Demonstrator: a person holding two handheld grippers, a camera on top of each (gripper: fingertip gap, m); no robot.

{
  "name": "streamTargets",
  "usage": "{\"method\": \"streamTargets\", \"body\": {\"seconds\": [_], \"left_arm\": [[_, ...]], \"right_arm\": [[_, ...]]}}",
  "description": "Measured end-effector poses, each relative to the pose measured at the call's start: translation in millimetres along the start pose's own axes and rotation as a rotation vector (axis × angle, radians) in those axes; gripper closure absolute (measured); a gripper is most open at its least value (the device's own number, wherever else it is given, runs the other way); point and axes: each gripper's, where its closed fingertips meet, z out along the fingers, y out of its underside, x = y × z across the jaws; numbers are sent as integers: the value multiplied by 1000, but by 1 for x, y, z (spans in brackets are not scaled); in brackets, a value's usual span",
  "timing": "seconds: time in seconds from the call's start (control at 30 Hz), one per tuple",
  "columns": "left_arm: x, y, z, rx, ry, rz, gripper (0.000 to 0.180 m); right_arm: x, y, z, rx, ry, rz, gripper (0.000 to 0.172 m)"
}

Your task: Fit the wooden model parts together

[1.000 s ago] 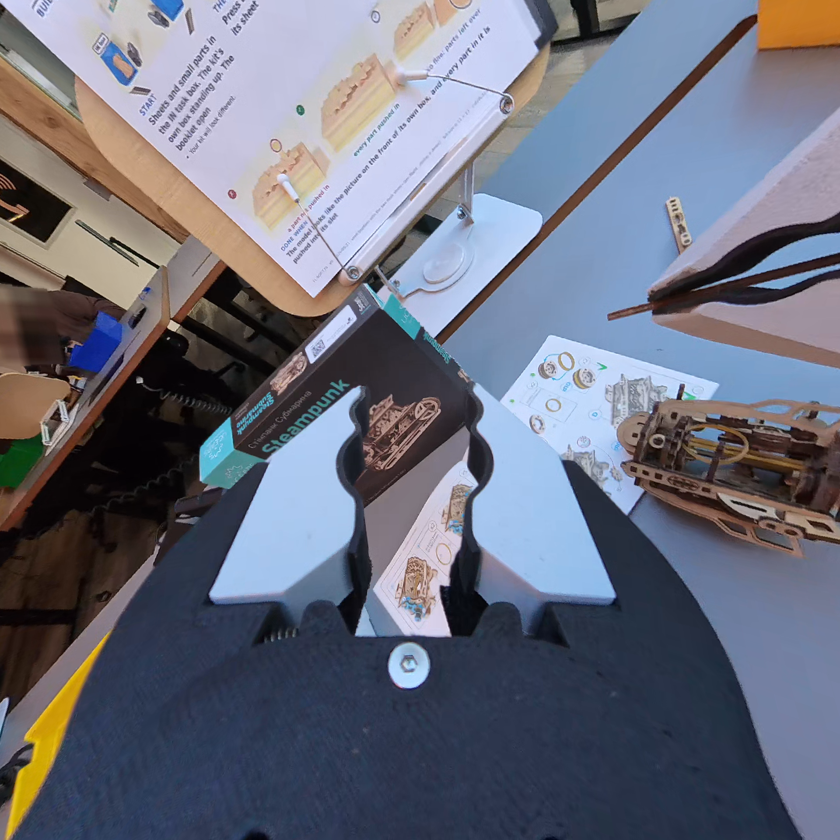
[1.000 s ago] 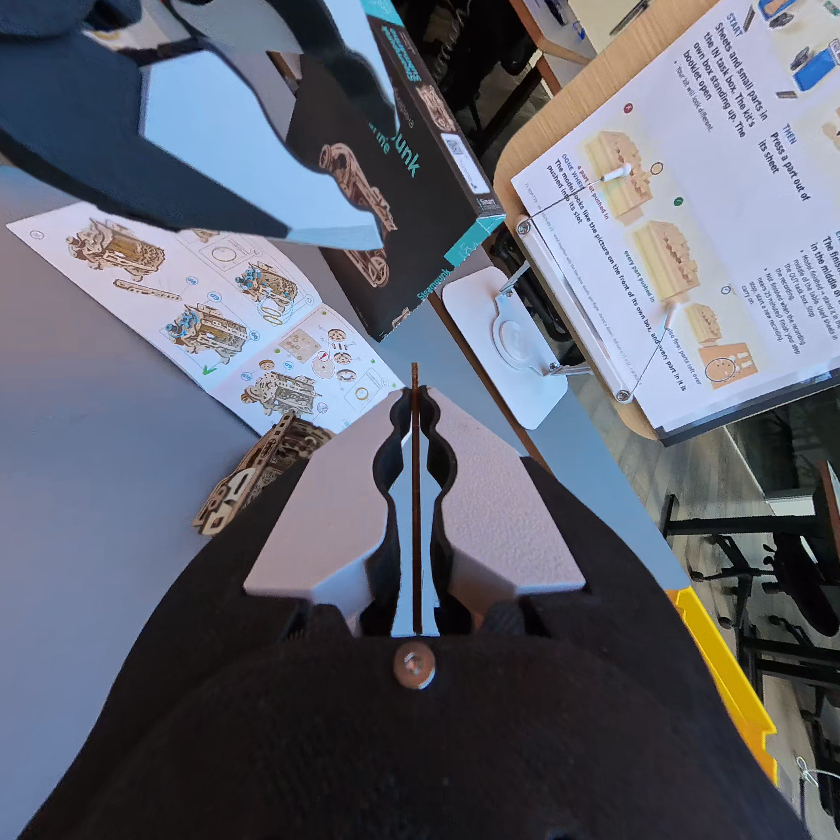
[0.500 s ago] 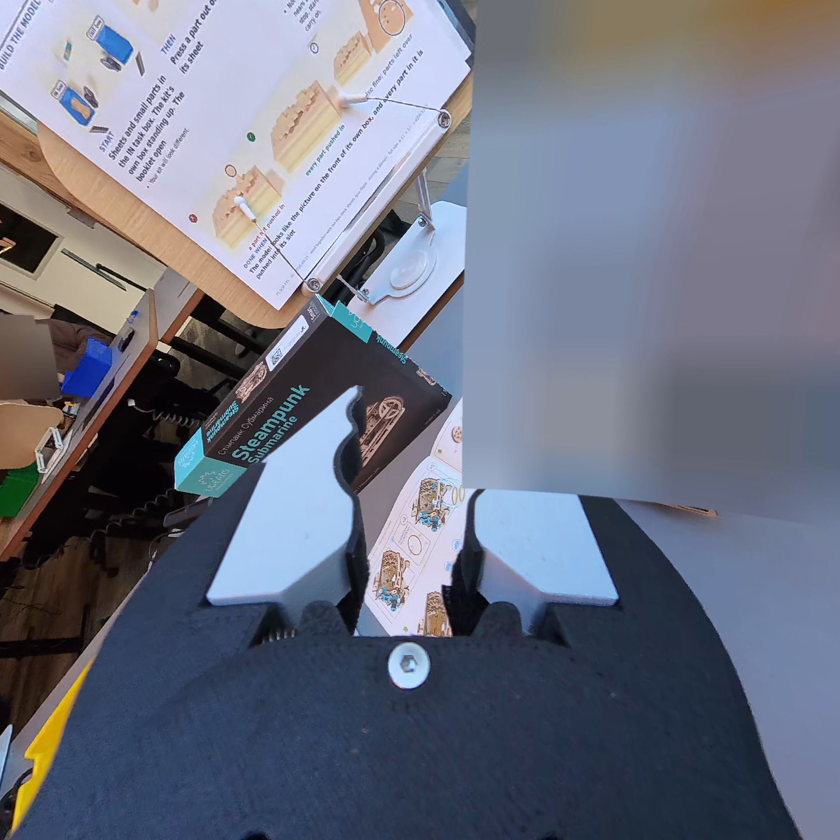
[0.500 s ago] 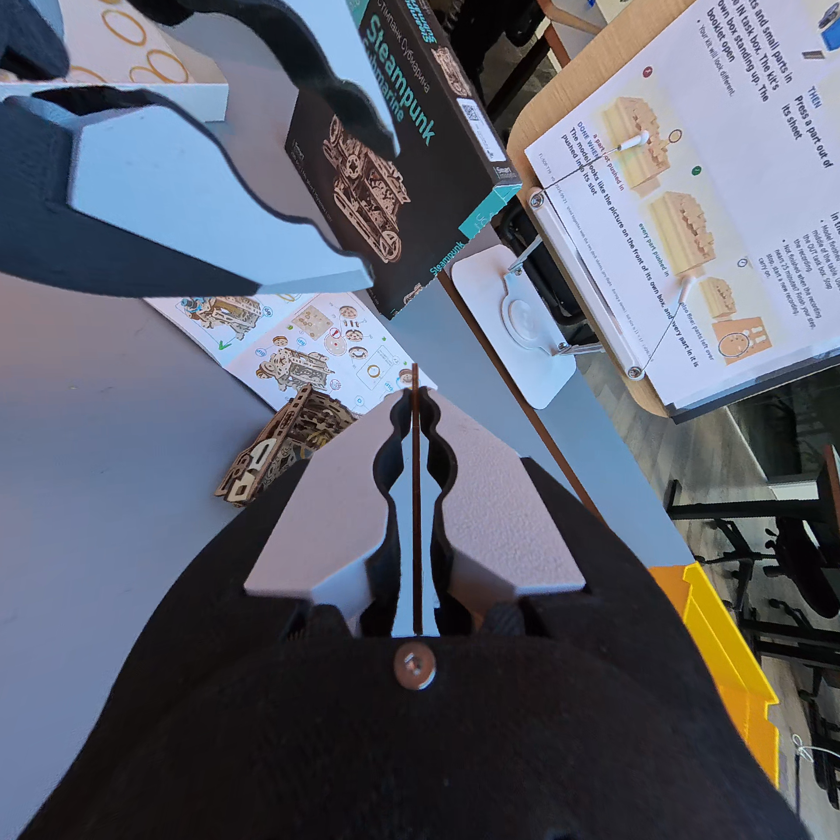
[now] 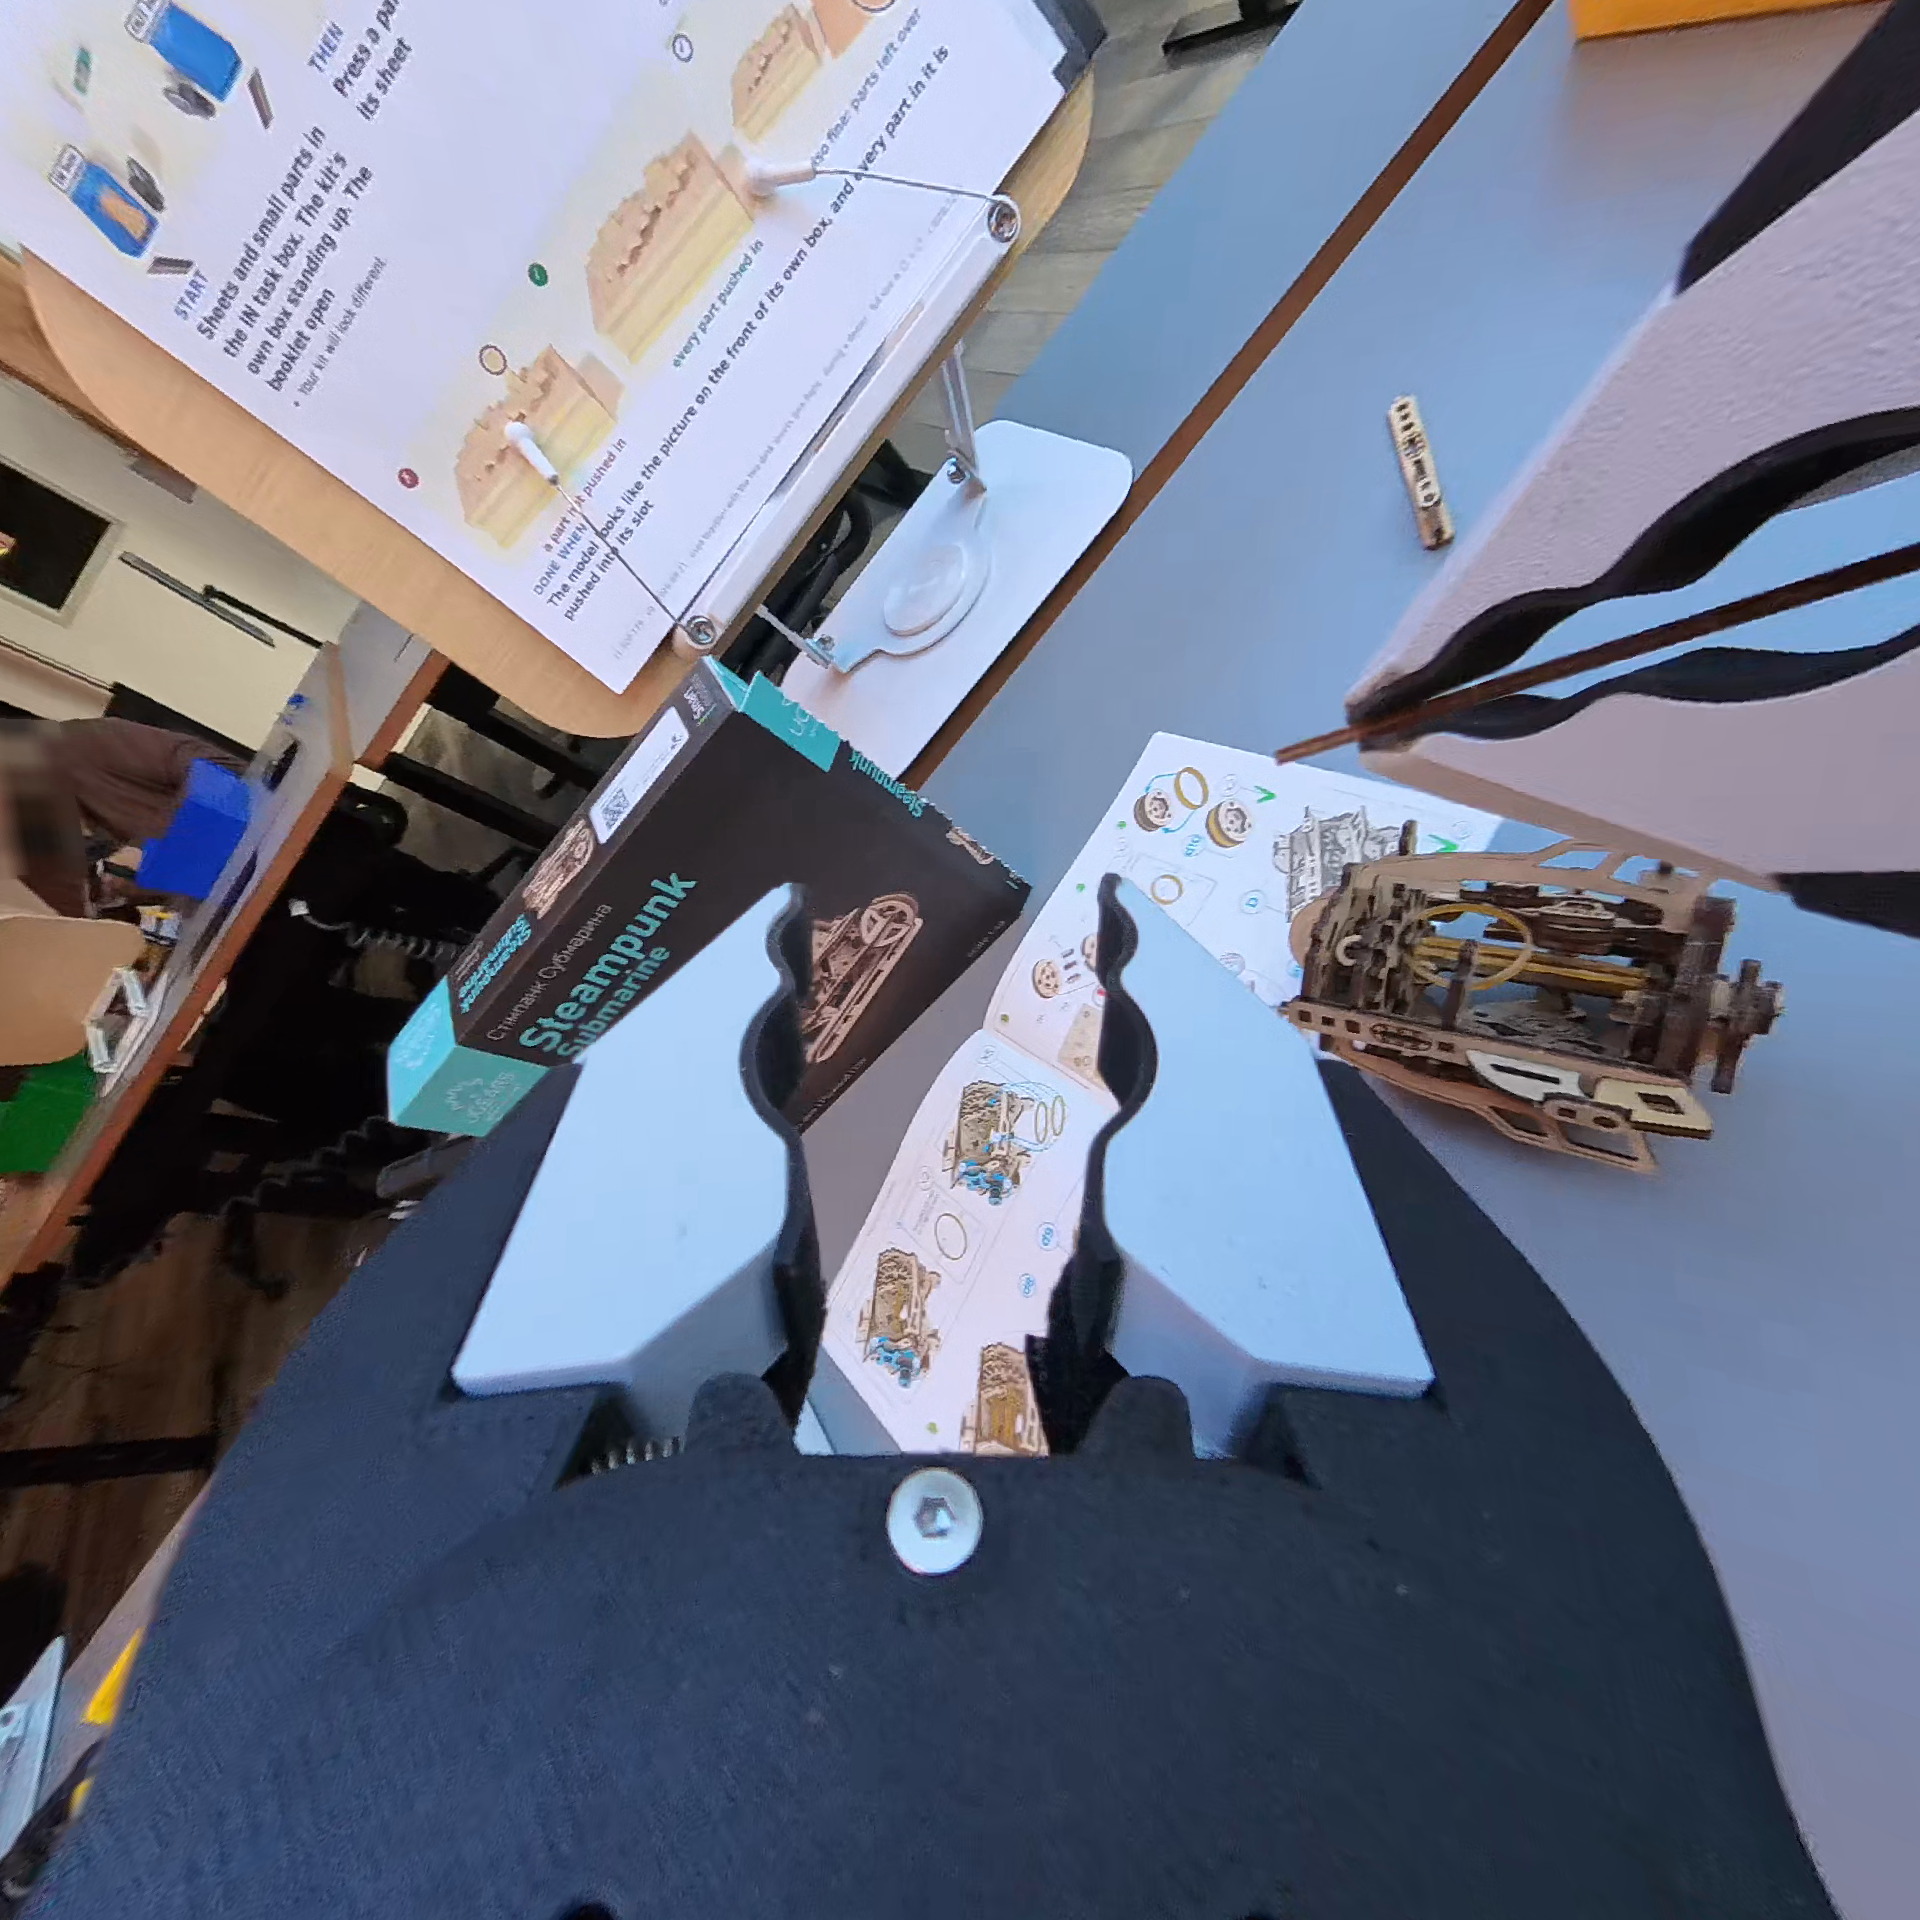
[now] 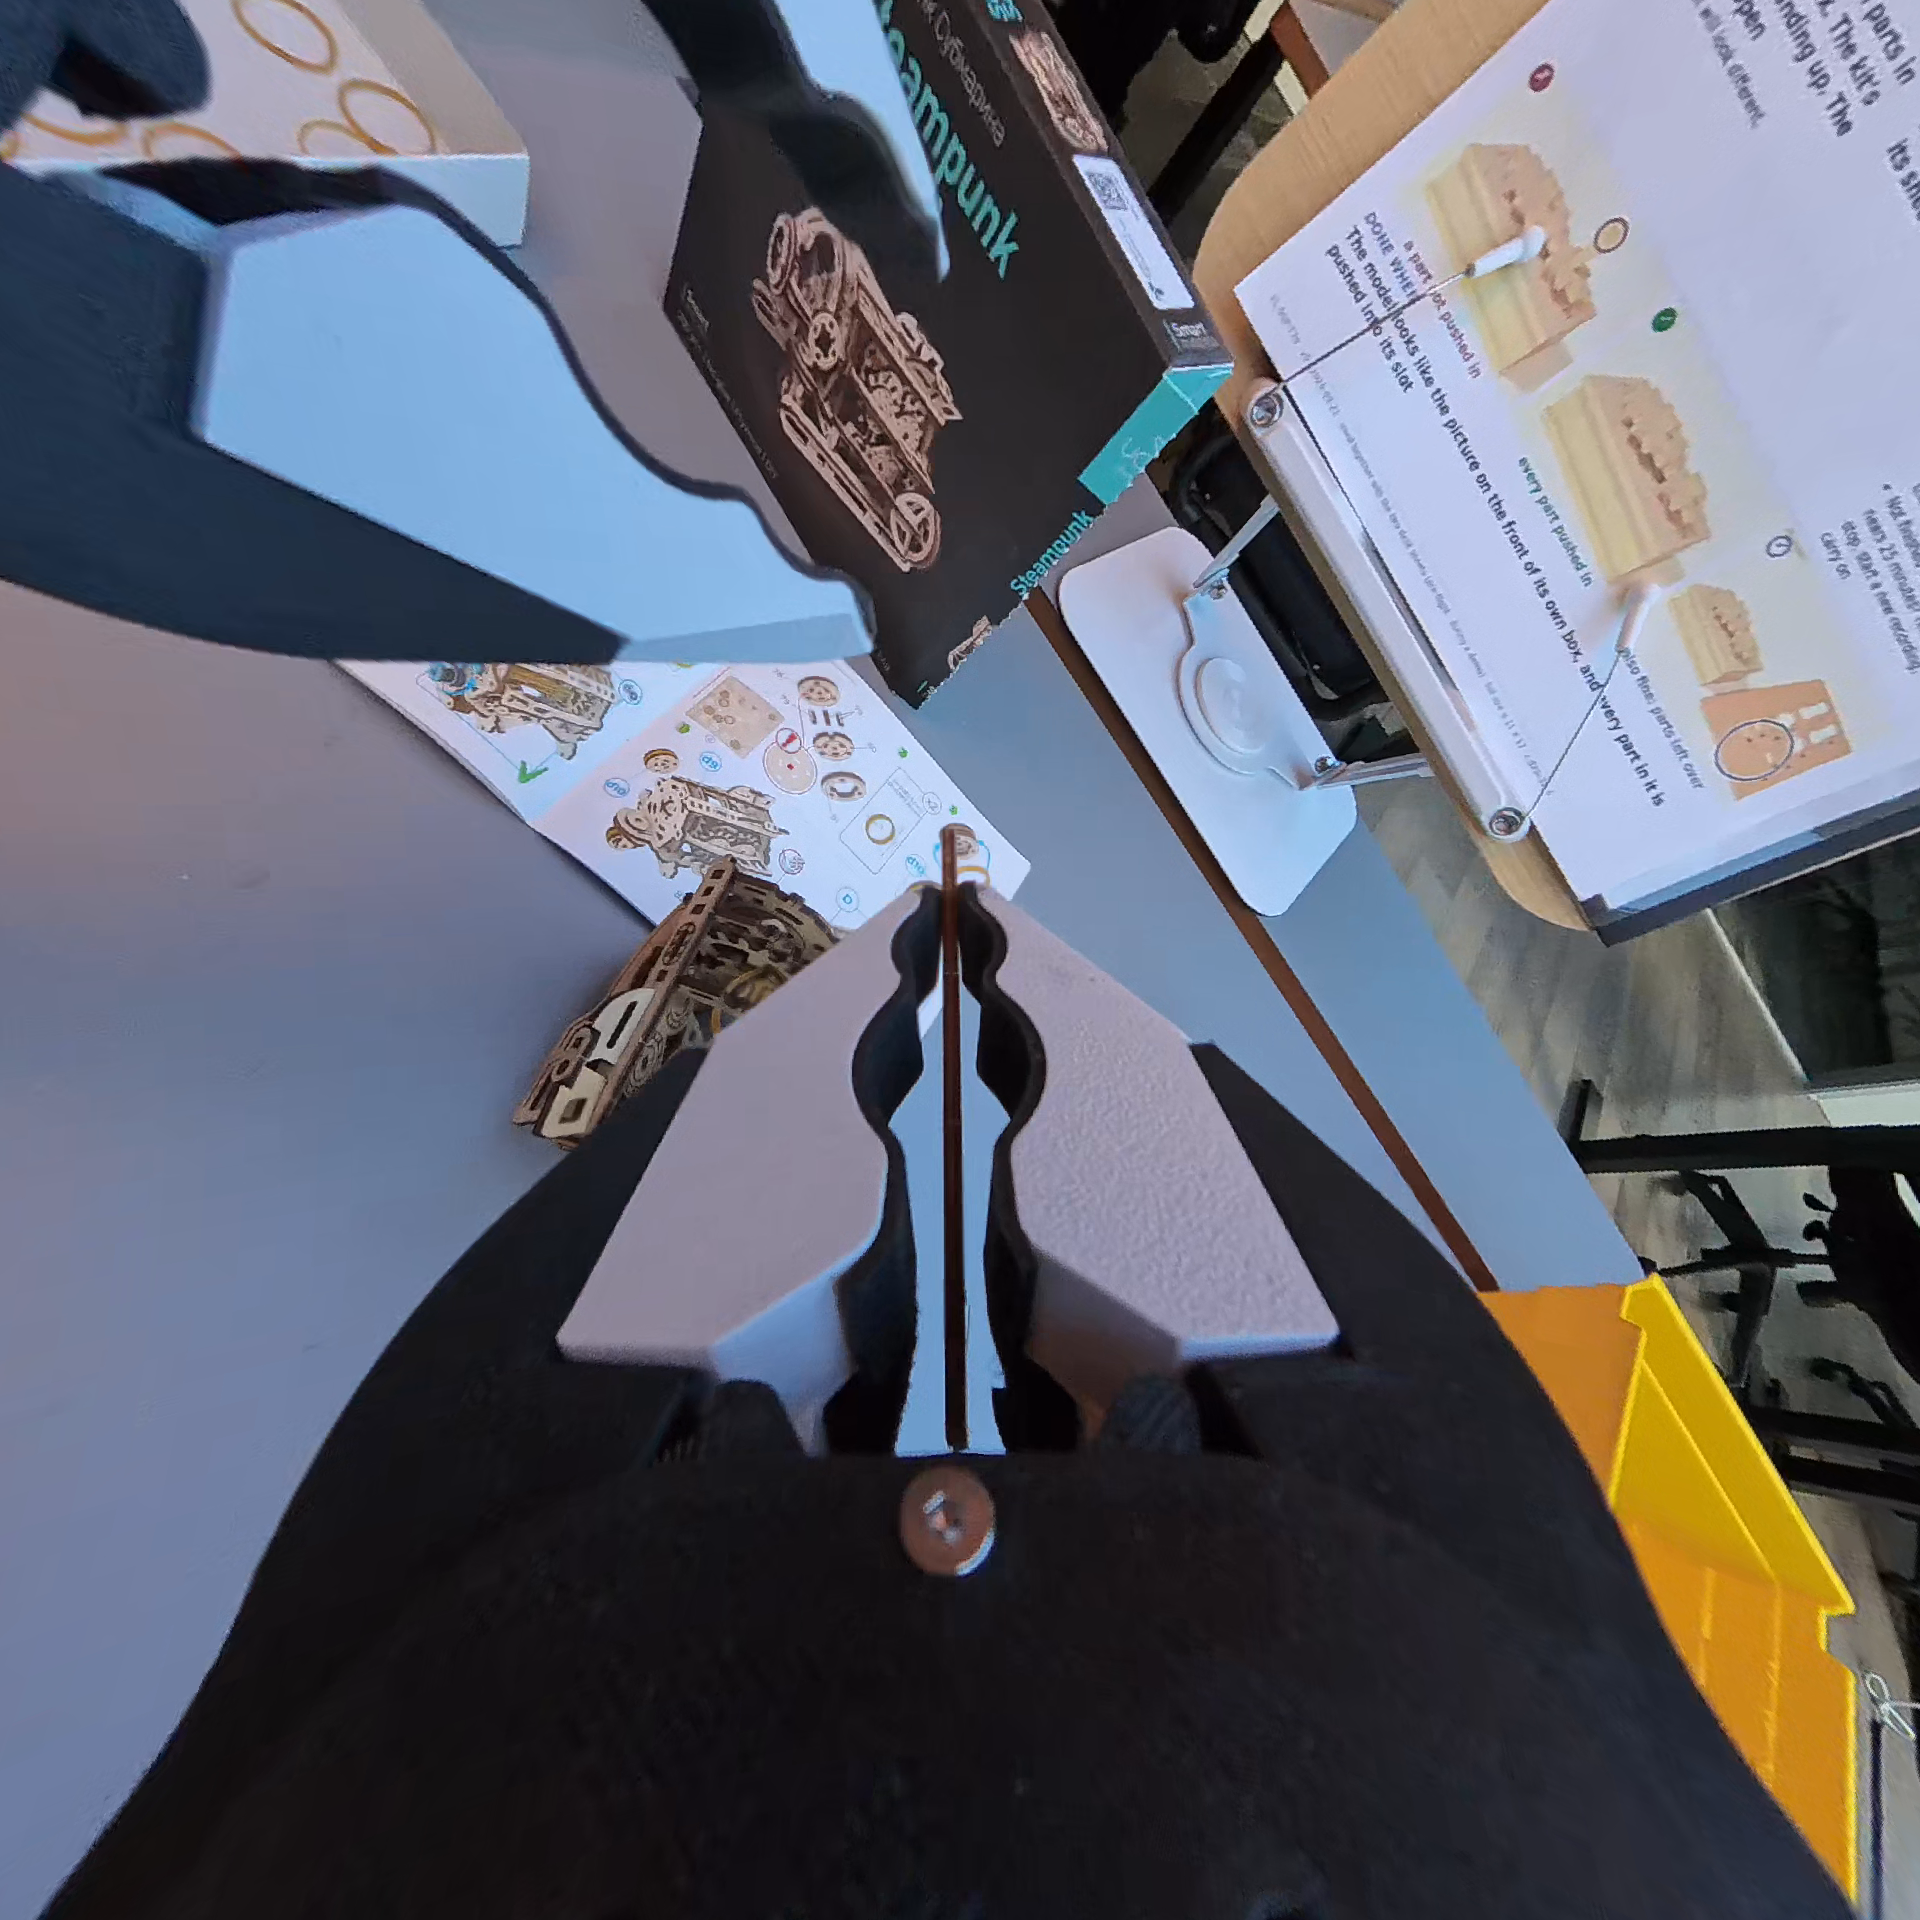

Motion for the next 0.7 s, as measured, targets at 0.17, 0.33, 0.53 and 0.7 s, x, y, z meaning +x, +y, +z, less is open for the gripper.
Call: {"method": "streamTargets", "body": {"seconds": [0.17,0.33,0.53,0.7], "left_arm": [[6,-1,-1,1,-25,68,131],[4,-6,-2,11,51,-42,121],[8,-10,-3,23,43,-6,125],[10,-6,-1,18,36,21,125]], "right_arm": [[24,-4,-7,17,28,58,171],[17,4,-5,-27,66,-14,171],[22,-1,-9,-3,47,30,171],[24,4,-6,-19,35,58,171]]}}
